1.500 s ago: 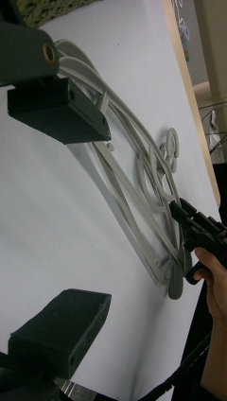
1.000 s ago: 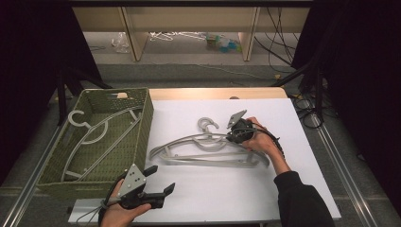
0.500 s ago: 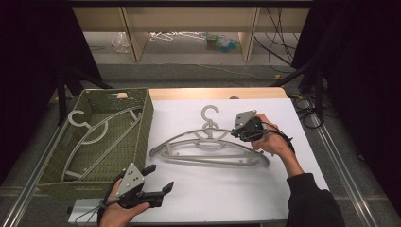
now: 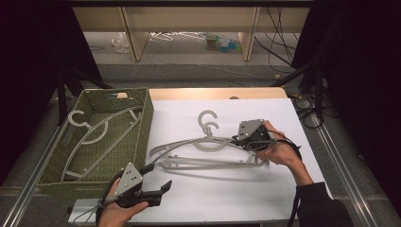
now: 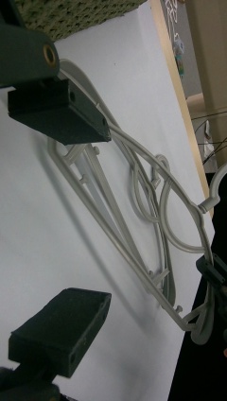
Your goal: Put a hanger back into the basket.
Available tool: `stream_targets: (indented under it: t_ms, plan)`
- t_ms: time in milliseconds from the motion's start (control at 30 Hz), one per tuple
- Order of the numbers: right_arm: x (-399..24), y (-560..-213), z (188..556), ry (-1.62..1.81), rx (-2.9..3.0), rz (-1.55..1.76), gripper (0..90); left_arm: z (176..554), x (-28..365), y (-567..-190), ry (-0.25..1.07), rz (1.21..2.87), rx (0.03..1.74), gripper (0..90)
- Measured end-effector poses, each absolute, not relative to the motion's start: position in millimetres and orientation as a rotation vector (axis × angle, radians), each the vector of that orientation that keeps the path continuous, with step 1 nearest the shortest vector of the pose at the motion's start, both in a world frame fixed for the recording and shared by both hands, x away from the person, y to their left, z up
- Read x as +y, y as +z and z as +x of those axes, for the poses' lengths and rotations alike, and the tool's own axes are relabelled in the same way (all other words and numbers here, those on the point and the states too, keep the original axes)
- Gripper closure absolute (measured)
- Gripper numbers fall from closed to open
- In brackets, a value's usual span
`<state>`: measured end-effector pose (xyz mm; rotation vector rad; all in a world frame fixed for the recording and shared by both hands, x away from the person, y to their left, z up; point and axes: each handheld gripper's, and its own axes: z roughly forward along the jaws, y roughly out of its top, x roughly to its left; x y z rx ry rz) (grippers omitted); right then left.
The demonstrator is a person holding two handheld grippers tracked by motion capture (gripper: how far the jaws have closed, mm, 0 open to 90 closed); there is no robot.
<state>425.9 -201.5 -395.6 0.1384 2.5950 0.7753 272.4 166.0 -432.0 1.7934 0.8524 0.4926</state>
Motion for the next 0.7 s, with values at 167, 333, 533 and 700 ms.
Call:
stream_targets:
  t_ms: [167, 333, 533, 700]
  plan:
    - [-205, -397, 408, 0.78, 2.614, 0.119, 82.1, 277, 163, -432, 0.498, 1.799, 0.846, 19.4]
    - [-209, -399, 390, 0.79, 2.62, 0.118, 82.1, 289, 152, -429, 0.481, 1.823, 0.84, 19.5]
    - [-212, -401, 374, 0.816, 2.622, 0.1, 82.1, 305, 133, -427, 0.425, 1.874, 0.802, 19.3]
    - [-214, -401, 365, 0.829, 2.611, 0.086, 82.1, 319, 114, -427, 0.384, 1.922, 0.774, 20.7]
